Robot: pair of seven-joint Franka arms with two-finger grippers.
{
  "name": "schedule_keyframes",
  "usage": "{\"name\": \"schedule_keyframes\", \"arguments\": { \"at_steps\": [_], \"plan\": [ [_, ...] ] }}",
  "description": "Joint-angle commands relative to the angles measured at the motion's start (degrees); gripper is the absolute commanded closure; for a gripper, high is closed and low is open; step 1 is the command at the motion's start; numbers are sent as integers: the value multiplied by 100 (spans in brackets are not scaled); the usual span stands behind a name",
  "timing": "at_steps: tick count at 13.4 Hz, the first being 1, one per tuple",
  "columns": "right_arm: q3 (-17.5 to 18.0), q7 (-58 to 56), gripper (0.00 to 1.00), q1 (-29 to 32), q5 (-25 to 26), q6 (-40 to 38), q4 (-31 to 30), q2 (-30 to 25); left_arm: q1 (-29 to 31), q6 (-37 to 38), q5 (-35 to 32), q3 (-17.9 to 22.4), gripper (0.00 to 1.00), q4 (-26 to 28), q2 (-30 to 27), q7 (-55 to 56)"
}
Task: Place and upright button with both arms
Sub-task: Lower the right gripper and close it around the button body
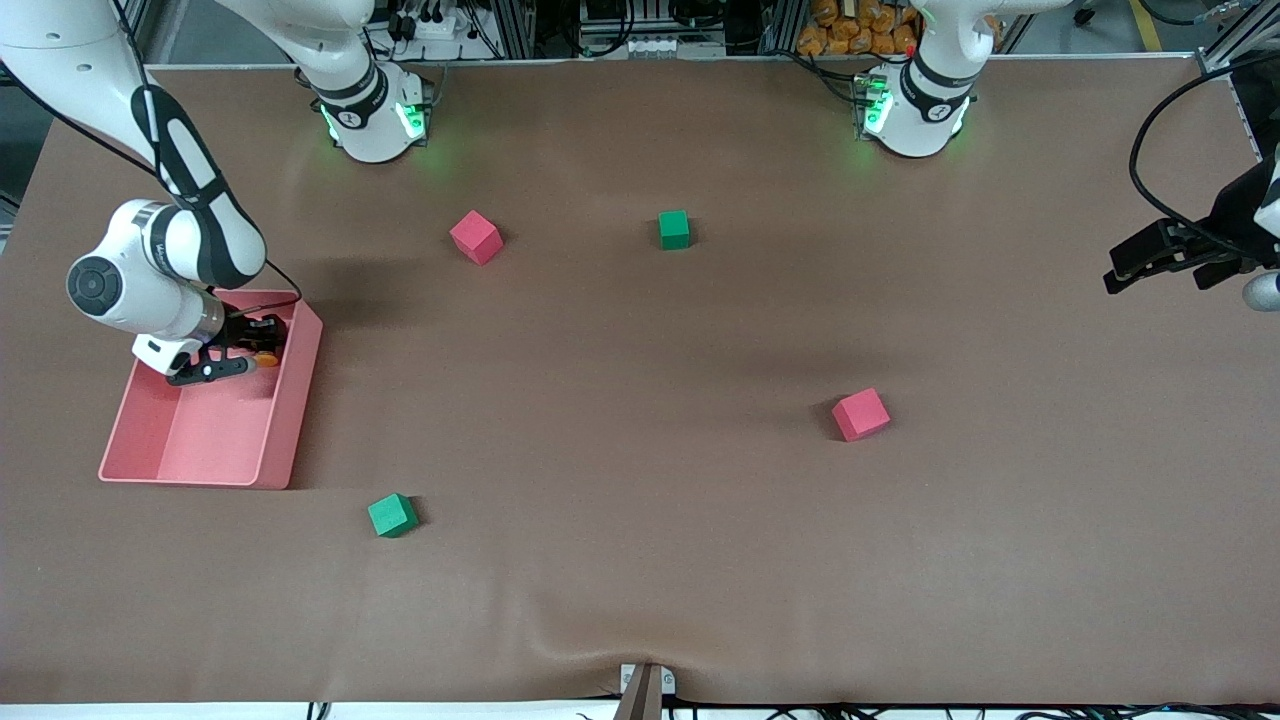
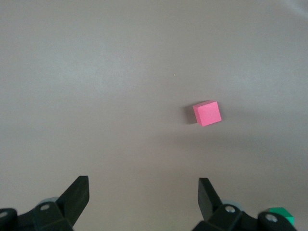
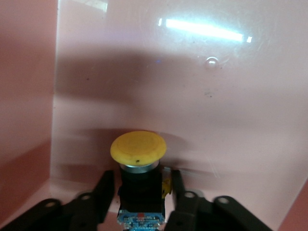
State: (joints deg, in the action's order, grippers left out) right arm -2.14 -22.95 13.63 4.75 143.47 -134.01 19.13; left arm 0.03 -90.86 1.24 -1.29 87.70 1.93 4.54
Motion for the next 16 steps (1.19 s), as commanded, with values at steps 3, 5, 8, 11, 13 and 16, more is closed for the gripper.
{"name": "schedule_keyframes", "arguments": {
  "at_steps": [3,5,8,11,13,16],
  "plan": [
    [-6,-148,94,70,-45,269,-107,-41,32,77,43,-12,0,-51,18,-146],
    [-6,-148,95,61,-45,208,-72,-128,41,77,43,-12,0,-51,18,-155],
    [-6,-139,95,61,-45,172,-46,-356,23,77,43,-12,0,-51,18,-146],
    [-6,-139,95,35,-45,-502,313,-620,23,77,43,-12,0,-51,10,-146],
    [3,-139,95,9,-45,-1108,690,-735,50,112,43,-12,0,-42,1,-155],
    [73,-139,95,-44,-54,-2180,1428,-770,50,165,17,-12,0,-68,-8,-155]
  ]
}}
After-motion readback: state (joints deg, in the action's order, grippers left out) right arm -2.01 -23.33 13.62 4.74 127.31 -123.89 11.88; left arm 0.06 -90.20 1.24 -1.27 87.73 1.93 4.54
